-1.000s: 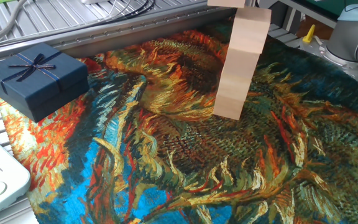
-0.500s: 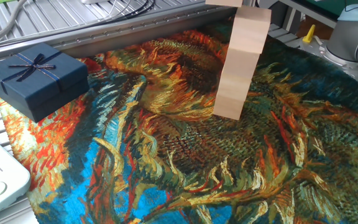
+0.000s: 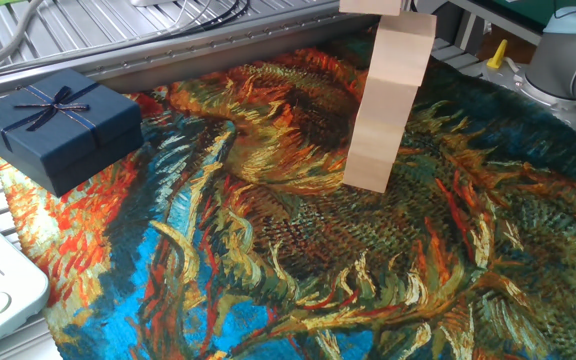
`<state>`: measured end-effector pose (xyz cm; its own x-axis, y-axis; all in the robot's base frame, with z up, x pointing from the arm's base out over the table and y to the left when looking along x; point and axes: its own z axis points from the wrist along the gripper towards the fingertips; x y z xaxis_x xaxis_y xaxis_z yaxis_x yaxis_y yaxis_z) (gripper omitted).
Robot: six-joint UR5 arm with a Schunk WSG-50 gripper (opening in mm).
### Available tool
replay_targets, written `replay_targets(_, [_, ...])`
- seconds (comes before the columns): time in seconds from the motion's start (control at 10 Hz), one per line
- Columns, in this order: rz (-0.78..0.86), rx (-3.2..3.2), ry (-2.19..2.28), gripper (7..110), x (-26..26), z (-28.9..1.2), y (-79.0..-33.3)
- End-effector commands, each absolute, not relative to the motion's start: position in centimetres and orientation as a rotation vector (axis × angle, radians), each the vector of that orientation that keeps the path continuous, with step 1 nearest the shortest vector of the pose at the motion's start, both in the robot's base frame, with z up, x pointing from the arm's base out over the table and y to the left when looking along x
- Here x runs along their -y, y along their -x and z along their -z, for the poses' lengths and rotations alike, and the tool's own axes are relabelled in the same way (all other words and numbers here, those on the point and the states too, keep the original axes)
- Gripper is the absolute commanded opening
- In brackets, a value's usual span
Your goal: Stack the blocks in a vertical line of five
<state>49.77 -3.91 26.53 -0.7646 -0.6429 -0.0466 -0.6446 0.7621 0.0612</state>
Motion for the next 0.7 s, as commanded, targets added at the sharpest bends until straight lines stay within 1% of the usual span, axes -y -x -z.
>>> replay_targets(0.0, [-0.044,-2.905,1.104,7,4.9,-26.9,-48.3])
replay_targets(0.2, [-0.028,-2.921,1.069,7,4.9,-27.3,-45.0])
replay_targets(0.3, [-0.014,-2.924,1.080,7,5.2,-27.3,-44.2])
replay_targets(0.5, [0.057,-2.908,1.178,7,6.0,-27.4,-44.2])
replay_targets(0.6, [0.056,-2.914,1.167,7,5.4,-27.3,-44.3])
